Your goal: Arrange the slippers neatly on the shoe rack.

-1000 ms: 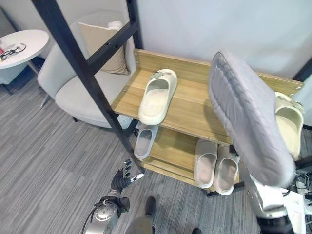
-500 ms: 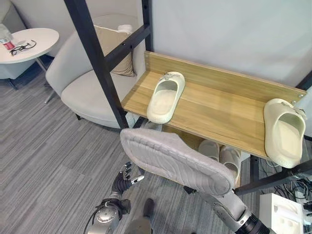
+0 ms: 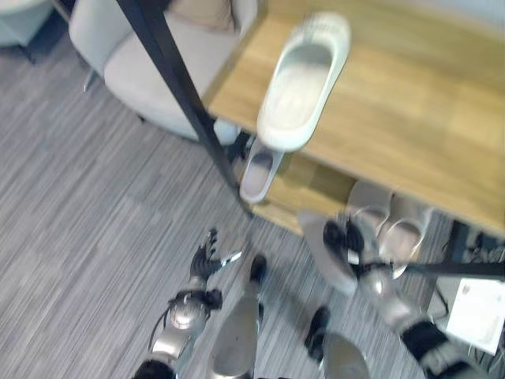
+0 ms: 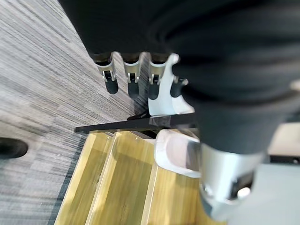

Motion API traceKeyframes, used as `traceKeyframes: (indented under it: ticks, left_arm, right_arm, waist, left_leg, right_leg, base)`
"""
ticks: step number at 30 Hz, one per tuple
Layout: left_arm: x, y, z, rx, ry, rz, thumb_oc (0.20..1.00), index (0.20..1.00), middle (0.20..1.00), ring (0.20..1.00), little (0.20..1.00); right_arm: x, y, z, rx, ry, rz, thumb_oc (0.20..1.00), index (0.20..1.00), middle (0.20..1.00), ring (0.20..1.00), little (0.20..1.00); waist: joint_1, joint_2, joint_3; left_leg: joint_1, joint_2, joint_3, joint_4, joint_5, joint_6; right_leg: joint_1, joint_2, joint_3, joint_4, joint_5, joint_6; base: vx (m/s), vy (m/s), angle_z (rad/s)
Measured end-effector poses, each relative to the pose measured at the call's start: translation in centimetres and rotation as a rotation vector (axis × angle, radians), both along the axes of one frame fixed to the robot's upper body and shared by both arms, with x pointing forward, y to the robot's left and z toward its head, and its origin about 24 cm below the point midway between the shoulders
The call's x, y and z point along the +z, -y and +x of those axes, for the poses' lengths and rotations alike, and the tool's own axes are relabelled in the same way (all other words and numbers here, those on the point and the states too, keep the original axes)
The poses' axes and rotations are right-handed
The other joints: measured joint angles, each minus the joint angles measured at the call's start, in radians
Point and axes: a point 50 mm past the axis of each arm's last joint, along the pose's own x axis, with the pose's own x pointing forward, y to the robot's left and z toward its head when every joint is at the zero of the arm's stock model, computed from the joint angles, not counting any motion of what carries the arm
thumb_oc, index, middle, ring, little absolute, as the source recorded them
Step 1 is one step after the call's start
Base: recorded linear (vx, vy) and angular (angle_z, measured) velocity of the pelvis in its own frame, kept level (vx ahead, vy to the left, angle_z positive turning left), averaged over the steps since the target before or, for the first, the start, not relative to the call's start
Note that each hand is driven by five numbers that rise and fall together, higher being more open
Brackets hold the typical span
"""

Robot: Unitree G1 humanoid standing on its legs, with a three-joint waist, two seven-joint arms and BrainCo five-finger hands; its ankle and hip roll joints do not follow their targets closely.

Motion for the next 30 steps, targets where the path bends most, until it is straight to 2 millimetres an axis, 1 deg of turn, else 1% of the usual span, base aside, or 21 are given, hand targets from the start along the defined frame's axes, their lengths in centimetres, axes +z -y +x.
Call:
traceKeyframes:
  ticks: [1, 3, 4, 5, 6, 7, 8, 9, 10, 11, 12, 16, 19, 20, 24, 27, 30]
  left_arm:
    - [1.0, -0.1, 0.2, -0.005, 0.043, 0.002, 1.000, 1.000, 1.000, 1.000, 1.000]
    - [2.4, -0.3, 0.4, -0.021, 0.110, 0.013, 1.000, 1.000, 1.000, 1.000, 1.000]
    - [2.7, -0.3, 0.5, -0.023, 0.127, 0.017, 1.000, 1.000, 1.000, 1.000, 1.000]
    - [3.1, -0.1, 0.8, -0.039, 0.144, 0.027, 1.000, 1.000, 1.000, 1.000, 1.000]
    - [3.5, 0.0, 0.9, -0.051, 0.159, 0.033, 1.000, 1.000, 1.000, 1.000, 1.000]
    - [4.4, 0.9, 1.1, -0.092, 0.203, 0.023, 1.000, 1.000, 1.000, 1.000, 1.000]
    - [5.2, 1.6, 1.4, -0.118, 0.235, 0.017, 1.000, 1.000, 1.000, 1.000, 1.000]
    - [5.8, 1.7, 1.5, -0.129, 0.261, 0.015, 1.000, 1.000, 1.000, 1.000, 1.000]
    - [6.7, 2.1, 1.6, -0.147, 0.297, 0.011, 1.000, 1.000, 1.000, 1.000, 1.000]
    - [7.1, 2.2, 1.7, -0.154, 0.313, 0.008, 1.000, 1.000, 1.000, 1.000, 1.000]
    - [8.2, 2.3, 1.7, -0.164, 0.365, -0.001, 1.000, 1.000, 1.000, 1.000, 1.000]
    - [9.1, 2.6, 1.8, -0.195, 0.408, 0.002, 1.000, 1.000, 1.000, 1.000, 1.000]
    - [9.1, 2.8, 1.8, -0.207, 0.407, 0.007, 1.000, 1.000, 1.000, 1.000, 1.000]
    - [9.0, 2.9, 1.8, -0.212, 0.406, 0.009, 1.000, 1.000, 1.000, 1.000, 1.000]
    - [9.0, 3.3, 1.7, -0.230, 0.404, 0.007, 1.000, 1.000, 1.000, 1.000, 1.000]
    - [9.1, 3.5, 1.8, -0.246, 0.409, 0.005, 1.000, 1.000, 1.000, 1.000, 1.000]
    - [8.6, 4.2, 1.5, -0.288, 0.388, 0.001, 1.000, 1.000, 1.000, 1.000, 1.000]
  right_arm:
    - [1.7, -0.2, 0.7, -0.014, 0.072, -0.005, 0.200, 0.200, 0.200, 0.200, 0.200]
    - [4.5, 0.0, 1.6, -0.060, 0.202, -0.006, 0.200, 0.200, 0.200, 0.200, 0.200]
    - [5.5, 0.1, 1.9, -0.077, 0.246, -0.008, 0.200, 0.200, 0.200, 0.200, 0.200]
    - [6.8, 0.2, 2.2, -0.099, 0.302, -0.026, 0.200, 0.200, 0.200, 0.200, 0.200]
    - [7.5, 0.3, 2.3, -0.112, 0.337, -0.032, 0.200, 0.200, 0.200, 0.200, 0.200]
    - [8.4, 1.1, 2.6, -0.165, 0.373, -0.069, 0.200, 0.200, 0.200, 0.200, 0.200]
    - [8.1, 2.0, 2.9, -0.217, 0.355, -0.088, 0.200, 0.200, 0.200, 0.200, 0.200]
    - [8.0, 2.5, 3.0, -0.241, 0.348, -0.100, 0.200, 0.200, 0.200, 0.200, 0.200]
    - [8.1, 3.3, 3.2, -0.278, 0.341, -0.119, 0.200, 0.200, 0.200, 0.200, 0.200]
    - [8.2, 3.7, 3.2, -0.293, 0.341, -0.126, 0.200, 0.200, 0.200, 0.200, 0.200]
    - [8.5, 4.6, 3.2, -0.326, 0.340, -0.148, 0.200, 0.200, 0.200, 0.200, 0.200]
    - [8.4, 6.6, 3.5, -0.411, 0.305, -0.199, 0.200, 0.200, 0.200, 0.200, 0.200]
    - [9.1, 7.2, 3.6, -0.434, 0.313, -0.201, 0.200, 0.200, 0.200, 0.200, 0.200]
    - [9.1, 7.2, 3.8, -0.435, 0.310, -0.208, 1.000, 1.000, 1.000, 1.000, 1.000]
    - [10.1, 6.9, 4.9, -0.460, 0.291, -0.212, 1.000, 1.000, 1.000, 1.000, 1.000]
    - [11.0, 5.7, 5.6, -0.432, 0.299, -0.186, 1.000, 1.000, 1.000, 1.000, 1.000]
    - [11.6, 5.1, 5.8, -0.415, 0.309, -0.157, 1.000, 1.000, 1.000, 1.000, 1.000]
  waist:
    - [0.016, -0.001, 0.012]
    - [0.047, -0.008, 0.023]
    - [0.057, -0.008, 0.024]
    - [0.070, -0.015, 0.028]
    - [0.072, -0.020, 0.031]
    - [0.070, -0.026, 0.035]
    - [0.070, -0.038, 0.040]
    - [0.069, -0.049, 0.047]
    - [0.070, -0.050, 0.047]
    - [0.071, -0.051, 0.047]
    - [0.063, -0.053, 0.049]
    - [0.063, -0.053, 0.050]
    - [0.063, -0.053, 0.050]
    - [0.063, -0.053, 0.050]
    - [0.065, -0.053, 0.049]
    - [0.071, -0.053, 0.049]
    - [0.075, -0.053, 0.049]
  left_leg:
    - [-0.016, -0.006, 0.000, 0.010, 0.000, 0.000]
    - [-0.057, -0.023, -0.003, 0.040, -0.002, 0.003]
    - [-0.074, -0.031, -0.006, 0.053, -0.004, 0.005]
    - [-0.099, -0.043, -0.009, 0.077, -0.010, 0.011]
    - [-0.123, -0.052, -0.012, 0.105, -0.018, 0.018]
    - [-0.171, -0.066, -0.028, 0.161, -0.053, 0.011]
    - [-0.193, -0.074, -0.034, 0.192, -0.065, 0.013]
    - [-0.199, -0.080, -0.033, 0.204, -0.075, 0.012]
    - [-0.220, -0.081, -0.034, 0.223, -0.073, 0.023]
    - [-0.228, -0.081, -0.033, 0.227, -0.073, 0.023]
    - [-0.251, -0.085, -0.030, 0.237, -0.069, 0.018]
    - [-0.258, -0.089, -0.033, 0.237, -0.070, 0.020]
    - [-0.269, -0.089, -0.035, 0.237, -0.070, 0.020]
    - [-0.270, -0.089, -0.035, 0.237, -0.070, 0.020]
    - [-0.270, -0.089, -0.042, 0.223, -0.067, 0.016]
    - [-0.266, -0.088, -0.045, 0.205, -0.055, 0.013]
    - [-0.260, -0.087, -0.045, 0.199, -0.047, 0.014]
  right_leg:
    - [-0.027, -0.014, 0.000, 0.038, -0.024, -0.009]
    - [-0.077, -0.040, 0.000, 0.110, -0.060, -0.013]
    - [-0.094, -0.051, -0.006, 0.135, -0.071, -0.013]
    - [-0.118, -0.066, -0.007, 0.167, -0.086, -0.013]
    - [-0.132, -0.073, -0.009, 0.187, -0.094, -0.007]
    - [-0.157, -0.087, -0.023, 0.218, -0.113, -0.004]
    - [-0.161, -0.093, -0.031, 0.231, -0.126, -0.005]
    - [-0.166, -0.099, -0.029, 0.238, -0.138, -0.013]
    - [-0.177, -0.098, -0.031, 0.243, -0.139, -0.013]
    - [-0.185, -0.098, -0.031, 0.245, -0.139, -0.013]
    - [-0.200, -0.098, -0.031, 0.246, -0.131, 0.001]
    - [-0.202, -0.097, -0.033, 0.235, -0.131, 0.002]
    - [-0.212, -0.097, -0.033, 0.234, -0.131, 0.002]
    - [-0.214, -0.096, -0.033, 0.234, -0.131, 0.002]
    - [-0.221, -0.097, -0.034, 0.233, -0.131, 0.002]
    - [-0.223, -0.100, -0.035, 0.232, -0.131, 0.002]
    - [-0.220, -0.100, -0.035, 0.229, -0.130, 0.003]
  base:
    - [-0.04, 0.043, 0.23]
    - [-0.03, 0.034, 0.24]
    - [-0.01, 0.039, 0.30]
    - [0.01, 0.043, 0.28]
    - [0.02, 0.038, 0.32]
    - [0.12, -0.003, 0.37]
    - [0.13, -0.005, 0.31]
    - [0.12, -0.011, 0.19]
    - [0.03, 0.019, 0.04]
    - [0.04, 0.017, 0.03]
    - [0.06, 0.018, -0.02]
    - [0.02, 0.009, 0.02]
    - [0.01, 0.005, 0.01]
    - [0.00, 0.000, 0.00]
    - [0.01, 0.001, 0.01]
    - [0.01, 0.003, 0.01]
    - [0.00, 0.000, 0.00]
